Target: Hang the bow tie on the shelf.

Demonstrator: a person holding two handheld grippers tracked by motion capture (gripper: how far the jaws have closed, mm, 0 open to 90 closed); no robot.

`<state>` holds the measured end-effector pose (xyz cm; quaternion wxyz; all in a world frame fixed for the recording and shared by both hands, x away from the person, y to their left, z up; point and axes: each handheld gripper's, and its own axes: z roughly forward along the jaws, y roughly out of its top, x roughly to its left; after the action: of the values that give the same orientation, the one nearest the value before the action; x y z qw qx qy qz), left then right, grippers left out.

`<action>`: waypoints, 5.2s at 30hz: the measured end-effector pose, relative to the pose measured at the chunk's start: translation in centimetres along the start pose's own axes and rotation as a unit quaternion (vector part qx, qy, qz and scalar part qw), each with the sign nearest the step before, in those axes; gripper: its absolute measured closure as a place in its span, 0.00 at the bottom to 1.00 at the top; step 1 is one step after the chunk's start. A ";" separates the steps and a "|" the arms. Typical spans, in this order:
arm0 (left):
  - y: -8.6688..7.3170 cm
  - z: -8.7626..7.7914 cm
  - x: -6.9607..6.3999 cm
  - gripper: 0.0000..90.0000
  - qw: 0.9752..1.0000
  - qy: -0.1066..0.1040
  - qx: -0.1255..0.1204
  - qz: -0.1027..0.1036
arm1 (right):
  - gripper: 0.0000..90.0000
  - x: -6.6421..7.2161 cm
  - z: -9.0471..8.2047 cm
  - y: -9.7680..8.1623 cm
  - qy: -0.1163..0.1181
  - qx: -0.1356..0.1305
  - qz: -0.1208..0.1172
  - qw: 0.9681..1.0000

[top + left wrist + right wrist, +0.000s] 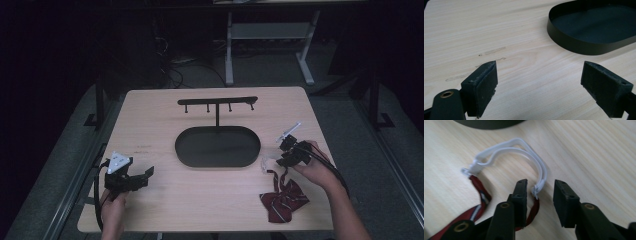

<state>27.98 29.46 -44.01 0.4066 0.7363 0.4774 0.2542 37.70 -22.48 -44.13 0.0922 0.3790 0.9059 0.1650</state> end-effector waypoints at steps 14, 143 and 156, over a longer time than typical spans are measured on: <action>0.0 0.0 0.1 0.15 1.000 0.000 -0.004 -0.002 | 0.93 0.2 0.4 0.2 -0.006 0.006 -0.012 1.000; -0.1 -0.1 1.1 0.15 1.000 -0.008 -0.017 -0.021 | 0.93 5.5 -13.1 18.6 0.049 -0.102 -0.165 0.980; -0.1 -0.1 1.1 0.15 1.000 -0.009 -0.016 -0.021 | 0.93 4.8 -12.8 20.1 0.047 -0.097 -0.164 0.980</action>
<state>28.33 30.53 -44.09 0.4276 0.7220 0.4848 0.2467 43.81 -8.74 -25.08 0.1121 0.2060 0.9388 0.2524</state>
